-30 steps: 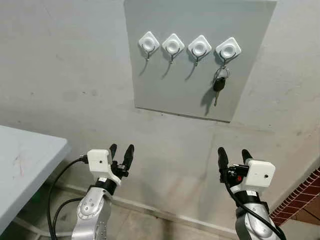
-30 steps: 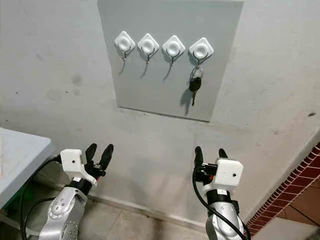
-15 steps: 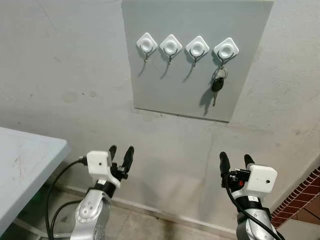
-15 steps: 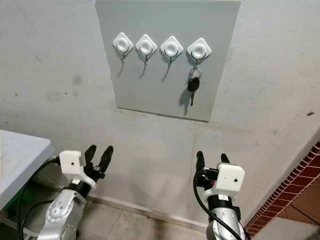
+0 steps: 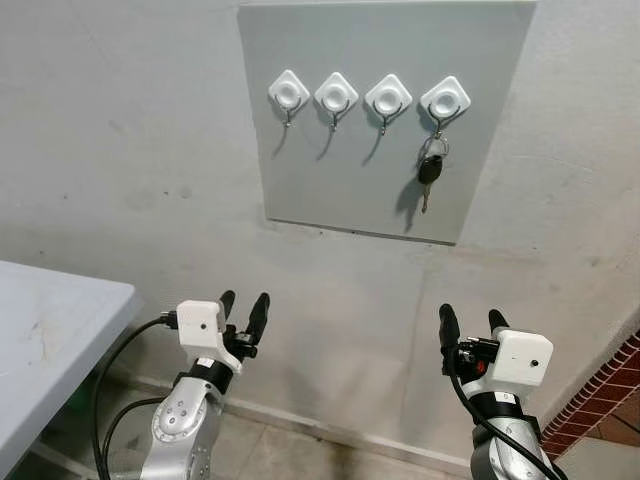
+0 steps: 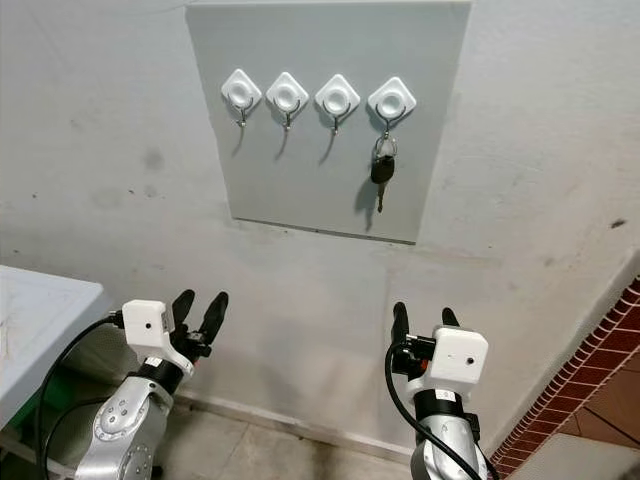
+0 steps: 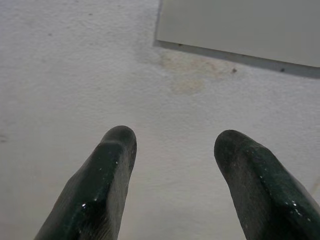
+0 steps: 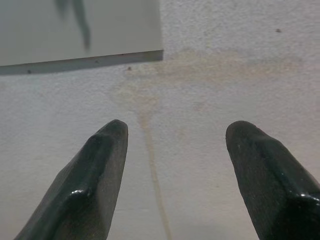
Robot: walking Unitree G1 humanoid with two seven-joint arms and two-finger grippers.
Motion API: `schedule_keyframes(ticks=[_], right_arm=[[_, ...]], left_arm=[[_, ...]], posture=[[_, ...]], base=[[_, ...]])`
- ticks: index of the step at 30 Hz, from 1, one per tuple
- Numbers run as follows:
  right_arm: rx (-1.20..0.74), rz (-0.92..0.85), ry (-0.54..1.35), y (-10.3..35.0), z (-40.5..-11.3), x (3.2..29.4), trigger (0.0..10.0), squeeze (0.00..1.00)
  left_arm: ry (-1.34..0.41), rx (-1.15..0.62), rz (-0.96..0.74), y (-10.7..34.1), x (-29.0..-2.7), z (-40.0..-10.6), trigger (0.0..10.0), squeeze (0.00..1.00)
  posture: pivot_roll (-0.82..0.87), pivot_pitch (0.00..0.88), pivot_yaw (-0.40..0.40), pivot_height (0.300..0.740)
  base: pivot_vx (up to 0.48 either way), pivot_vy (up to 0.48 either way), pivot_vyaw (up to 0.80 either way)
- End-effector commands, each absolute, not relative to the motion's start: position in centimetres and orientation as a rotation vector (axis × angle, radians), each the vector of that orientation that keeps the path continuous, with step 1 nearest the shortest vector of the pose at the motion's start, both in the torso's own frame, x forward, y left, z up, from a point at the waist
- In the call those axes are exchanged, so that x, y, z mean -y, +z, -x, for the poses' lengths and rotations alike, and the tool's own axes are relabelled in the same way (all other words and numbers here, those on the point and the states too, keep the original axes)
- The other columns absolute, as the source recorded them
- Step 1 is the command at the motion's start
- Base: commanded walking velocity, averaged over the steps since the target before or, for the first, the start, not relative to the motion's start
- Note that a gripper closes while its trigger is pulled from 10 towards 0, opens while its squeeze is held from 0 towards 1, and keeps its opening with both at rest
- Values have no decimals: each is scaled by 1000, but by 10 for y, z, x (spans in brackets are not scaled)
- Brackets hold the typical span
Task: Hang keys on a hook
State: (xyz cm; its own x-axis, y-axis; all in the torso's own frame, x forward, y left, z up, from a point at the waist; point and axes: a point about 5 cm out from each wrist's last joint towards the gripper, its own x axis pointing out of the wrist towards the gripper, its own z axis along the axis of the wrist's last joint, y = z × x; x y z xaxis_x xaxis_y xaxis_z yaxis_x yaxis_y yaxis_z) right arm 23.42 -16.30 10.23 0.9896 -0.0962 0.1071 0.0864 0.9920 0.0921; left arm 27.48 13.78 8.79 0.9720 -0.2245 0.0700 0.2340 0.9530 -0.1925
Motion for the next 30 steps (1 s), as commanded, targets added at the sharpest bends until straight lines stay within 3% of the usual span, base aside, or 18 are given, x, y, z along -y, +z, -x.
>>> schedule_keyframes(ticks=[1, 30], right_arm=[[133, -82, -97, 108, -235, 162, 10000, 0], [106, -39, -90, 106, -245, 166, 10000, 0]], left_arm=[[-249, 49, 192, 90, -136, -278, 10000, 0], [-275, 64, 204, 99, -126, -295, 10000, 0]], posture=[[-178, 0, 95, 740], [-146, 0, 74, 740]], base=[[0, 0, 0], [0, 0, 24]])
